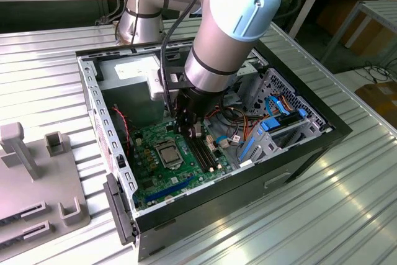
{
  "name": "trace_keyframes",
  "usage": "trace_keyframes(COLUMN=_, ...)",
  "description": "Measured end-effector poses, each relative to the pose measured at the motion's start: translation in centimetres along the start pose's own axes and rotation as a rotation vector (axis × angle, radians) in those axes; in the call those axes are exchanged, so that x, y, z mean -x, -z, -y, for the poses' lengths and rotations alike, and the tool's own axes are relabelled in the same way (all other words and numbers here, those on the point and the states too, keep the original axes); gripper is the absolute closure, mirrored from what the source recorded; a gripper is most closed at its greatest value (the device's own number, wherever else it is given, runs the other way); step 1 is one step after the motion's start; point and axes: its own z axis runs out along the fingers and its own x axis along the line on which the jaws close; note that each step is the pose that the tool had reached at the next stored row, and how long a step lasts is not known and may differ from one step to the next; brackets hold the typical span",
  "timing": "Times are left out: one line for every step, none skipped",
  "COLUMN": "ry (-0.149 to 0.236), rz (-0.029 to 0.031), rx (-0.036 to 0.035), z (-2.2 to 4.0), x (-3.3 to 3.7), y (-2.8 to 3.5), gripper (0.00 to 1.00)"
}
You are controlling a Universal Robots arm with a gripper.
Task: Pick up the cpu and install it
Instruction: 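Install the first cpu locking lever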
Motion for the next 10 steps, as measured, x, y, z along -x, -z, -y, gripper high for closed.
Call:
trace_keyframes(ry=0.0, rz=0.0, rx=0.0, z=0.0, x=0.0, y=0.0, gripper=0.89)
trace_keyframes(ry=0.0, rz=0.0, rx=0.0, z=0.0, x=0.0, y=0.0, gripper=0.89)
trace_keyframes(ry=0.0, rz=-0.0001, rx=0.0, z=0.0, x=0.0, y=0.0, gripper=0.89)
trace_keyframes(ry=0.0, rz=-0.0001, rx=0.0001, z=0.0, x=0.0, y=0.0, gripper=0.89)
trace_keyframes(ry=0.001, rz=0.0, rx=0.0001, z=0.0, x=0.0, y=0.0, gripper=0.89)
trace_keyframes(ry=0.001, rz=-0.0001, rx=0.0001, z=0.0, x=0.0, y=0.0, gripper=0.89)
trace_keyframes(ry=0.001, rz=-0.0001, rx=0.0001, z=0.0, x=0.0, y=0.0, gripper=0.89)
trace_keyframes(ry=0.001, rz=-0.0001, rx=0.0001, z=0.0, x=0.0, y=0.0, gripper=0.89)
trace_keyframes(ry=0.001, rz=-0.0001, rx=0.0001, z=0.0, x=0.0, y=0.0, gripper=0.89)
trace_keyframes(ry=0.001, rz=-0.0001, rx=0.0002, z=0.0, x=0.0, y=0.0, gripper=0.89)
